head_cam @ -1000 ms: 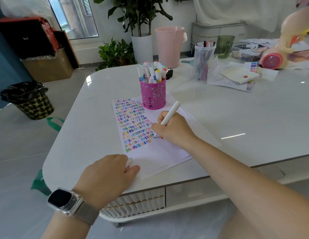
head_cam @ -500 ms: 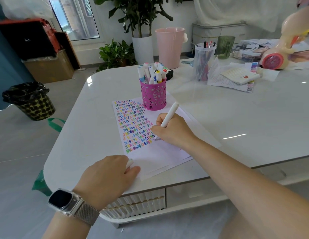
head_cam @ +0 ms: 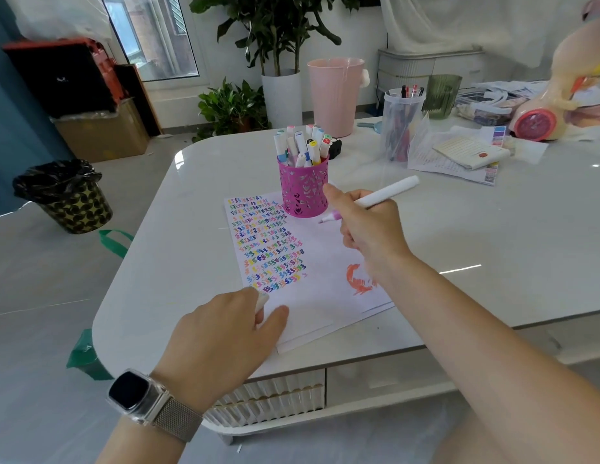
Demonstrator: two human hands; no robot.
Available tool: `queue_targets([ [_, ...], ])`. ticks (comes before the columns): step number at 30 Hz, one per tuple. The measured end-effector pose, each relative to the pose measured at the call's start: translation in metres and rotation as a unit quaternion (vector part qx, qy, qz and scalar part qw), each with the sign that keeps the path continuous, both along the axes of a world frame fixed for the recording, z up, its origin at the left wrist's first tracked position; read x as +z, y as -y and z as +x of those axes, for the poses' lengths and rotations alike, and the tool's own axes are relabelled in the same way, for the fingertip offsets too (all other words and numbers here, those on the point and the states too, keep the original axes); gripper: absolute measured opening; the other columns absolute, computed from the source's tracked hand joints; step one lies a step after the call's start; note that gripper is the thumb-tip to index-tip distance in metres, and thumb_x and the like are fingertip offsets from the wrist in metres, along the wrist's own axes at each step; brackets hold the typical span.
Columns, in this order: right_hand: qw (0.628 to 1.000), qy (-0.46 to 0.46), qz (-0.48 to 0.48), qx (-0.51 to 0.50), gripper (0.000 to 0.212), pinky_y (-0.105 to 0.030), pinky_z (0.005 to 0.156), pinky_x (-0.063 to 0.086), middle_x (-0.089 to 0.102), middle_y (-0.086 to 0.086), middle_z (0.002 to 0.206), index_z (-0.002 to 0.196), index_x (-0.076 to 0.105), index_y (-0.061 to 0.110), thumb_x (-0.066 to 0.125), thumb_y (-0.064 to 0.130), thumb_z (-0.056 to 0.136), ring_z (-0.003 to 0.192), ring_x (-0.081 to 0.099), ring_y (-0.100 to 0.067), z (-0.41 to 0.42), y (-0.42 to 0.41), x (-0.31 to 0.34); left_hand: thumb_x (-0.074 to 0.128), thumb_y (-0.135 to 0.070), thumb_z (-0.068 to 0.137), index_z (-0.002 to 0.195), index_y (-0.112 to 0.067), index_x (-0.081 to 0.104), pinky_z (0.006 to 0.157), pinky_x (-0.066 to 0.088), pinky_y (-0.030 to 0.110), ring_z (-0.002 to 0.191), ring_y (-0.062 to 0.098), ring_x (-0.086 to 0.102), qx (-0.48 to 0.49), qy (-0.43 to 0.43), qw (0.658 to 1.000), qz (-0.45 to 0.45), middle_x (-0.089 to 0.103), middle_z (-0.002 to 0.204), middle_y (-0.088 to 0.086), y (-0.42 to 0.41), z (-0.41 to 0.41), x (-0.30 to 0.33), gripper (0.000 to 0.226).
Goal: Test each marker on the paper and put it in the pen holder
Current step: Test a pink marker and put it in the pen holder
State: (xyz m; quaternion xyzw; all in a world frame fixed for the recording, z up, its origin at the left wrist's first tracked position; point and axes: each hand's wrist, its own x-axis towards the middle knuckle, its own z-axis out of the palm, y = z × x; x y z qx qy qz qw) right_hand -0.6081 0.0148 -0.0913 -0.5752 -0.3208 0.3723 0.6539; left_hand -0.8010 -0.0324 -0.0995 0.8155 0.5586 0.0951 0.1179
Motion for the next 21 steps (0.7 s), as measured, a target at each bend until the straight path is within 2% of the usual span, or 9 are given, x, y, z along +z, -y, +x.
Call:
queue_targets([
  [2, 0.999, 0.010, 0.002, 0.038, 0.033, -0.017, 0.037, 0.030, 0.040, 0.009, 0.037, 0.063, 0.056, 0.010, 0.074, 0.030, 0.081, 0.034, 0.033, -0.006, -0.007, 0.006, 0.001, 0.026, -0.045, 0.092, 0.067, -0.017, 0.028, 0.058, 0.037, 0.034, 0.062, 0.023, 0.043, -0.010, 0.056, 0.998, -0.007, 0.044, 0.065, 0.003, -0.001, 0.002, 0.000, 0.037],
  [5, 0.995, 0.026, 0.009, 0.095, 0.026, -0.018, 0.039, 0.034, 0.051, 0.007, 0.044, 0.067, 0.060, 0.012, 0.076, 0.029, 0.080, 0.039, 0.042, -0.007, -0.019, 0.015, -0.001, 0.024, -0.034, 0.095, 0.072, -0.019, 0.030, 0.068, 0.046, 0.040, 0.071, 0.028, 0.051, -0.005, 0.111, 0.994, -0.004, 0.052, 0.070, 0.002, -0.002, 0.004, -0.001, 0.028],
  [9, 0.992, 0.026, 0.004, 0.122, 0.018, -0.019, 0.043, 0.040, 0.064, 0.003, 0.058, 0.078, 0.063, 0.014, 0.066, 0.028, 0.089, 0.048, 0.052, -0.009, -0.026, 0.025, 0.010, 0.020, -0.043, 0.094, 0.080, -0.024, 0.032, 0.068, 0.048, 0.041, 0.072, 0.023, 0.059, -0.007, 0.119, 0.991, 0.067, 0.059, 0.081, -0.005, -0.003, 0.004, -0.004, 0.026],
  [12, 0.992, 0.002, -0.010, 0.129, 0.027, -0.022, 0.044, 0.040, 0.069, -0.001, 0.066, 0.079, 0.067, 0.018, 0.054, 0.036, 0.095, 0.051, 0.053, -0.012, -0.024, 0.029, 0.021, 0.025, -0.046, 0.094, 0.083, -0.026, 0.039, 0.062, 0.047, 0.040, 0.068, 0.020, 0.061, -0.007, 0.142, 0.985, 0.100, 0.057, 0.081, -0.007, -0.005, 0.004, -0.004, 0.027],
  [16, 0.988, -0.037, -0.013, 0.151, 0.042, -0.021, 0.044, 0.038, 0.067, -0.006, 0.060, 0.065, 0.070, 0.017, 0.048, 0.036, 0.095, 0.047, 0.054, -0.013, -0.023, 0.035, 0.026, 0.033, -0.047, 0.092, 0.089, -0.026, 0.048, 0.064, 0.048, 0.041, 0.069, 0.019, 0.063, 0.008, 0.170, 0.979, 0.112, 0.058, 0.081, -0.008, -0.005, 0.006, -0.001, 0.026],
  [21, 0.990, -0.038, 0.002, 0.134, 0.036, -0.019, 0.041, 0.031, 0.057, -0.002, 0.043, 0.059, 0.061, 0.009, 0.052, 0.022, 0.092, 0.039, 0.045, -0.011, -0.022, 0.036, 0.029, 0.034, -0.049, 0.088, 0.093, -0.027, 0.051, 0.065, 0.049, 0.042, 0.070, 0.019, 0.063, 0.017, 0.183, 0.978, 0.103, 0.059, 0.080, -0.008, -0.004, 0.006, 0.001, 0.029],
])
